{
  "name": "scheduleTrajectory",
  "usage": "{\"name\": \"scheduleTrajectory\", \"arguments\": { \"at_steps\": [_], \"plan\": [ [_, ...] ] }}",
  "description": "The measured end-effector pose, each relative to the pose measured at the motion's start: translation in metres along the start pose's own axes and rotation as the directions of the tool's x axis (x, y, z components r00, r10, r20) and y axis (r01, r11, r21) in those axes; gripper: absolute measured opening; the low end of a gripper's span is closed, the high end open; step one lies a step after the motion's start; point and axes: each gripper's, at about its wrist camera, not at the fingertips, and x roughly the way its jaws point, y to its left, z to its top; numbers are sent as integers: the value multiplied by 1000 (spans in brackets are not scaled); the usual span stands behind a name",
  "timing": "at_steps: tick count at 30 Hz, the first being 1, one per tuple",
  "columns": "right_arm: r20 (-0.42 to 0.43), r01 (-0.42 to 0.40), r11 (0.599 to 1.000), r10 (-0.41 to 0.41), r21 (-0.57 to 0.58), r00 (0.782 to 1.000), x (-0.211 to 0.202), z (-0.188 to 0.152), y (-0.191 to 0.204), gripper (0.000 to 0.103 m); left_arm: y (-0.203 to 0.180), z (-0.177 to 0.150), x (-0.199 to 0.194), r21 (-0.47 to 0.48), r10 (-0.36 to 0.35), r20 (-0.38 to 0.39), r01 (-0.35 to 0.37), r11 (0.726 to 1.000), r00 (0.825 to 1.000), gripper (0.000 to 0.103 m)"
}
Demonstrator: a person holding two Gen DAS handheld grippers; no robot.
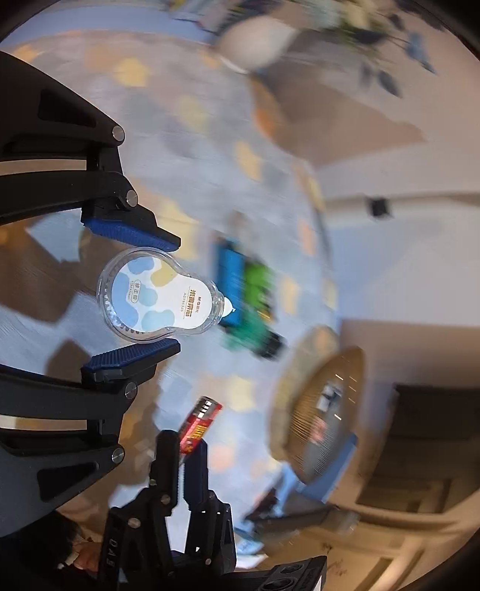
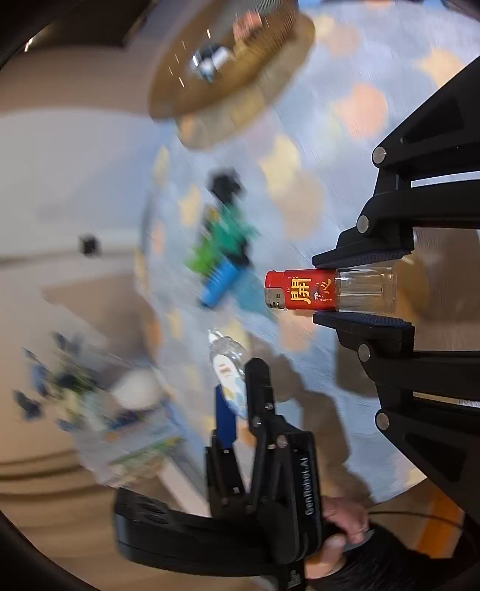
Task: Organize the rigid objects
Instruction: 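Carry the red lighter and clear container over the amber bowl and open both tools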
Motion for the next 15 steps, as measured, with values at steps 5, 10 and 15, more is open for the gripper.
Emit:
{"name": "scheduleTrajectory", "arguments": {
  "at_steps": [5, 10, 15],
  "plan": [
    [107, 147, 983, -159, 110, 981, -58, 30, -55, 22, -35, 70, 7, 24, -90, 67, 88, 996, 994, 46],
    [64, 346, 885, -383, 312, 921, -96, 55, -142, 22, -76, 134, 43, 43, -178, 57, 176, 983, 982, 46],
    [-5, 392, 806, -435, 443, 900, -98, 67, -202, 22, -108, 164, 96, 39, -209, -18, 210, 977, 978, 46]
  ]
}}
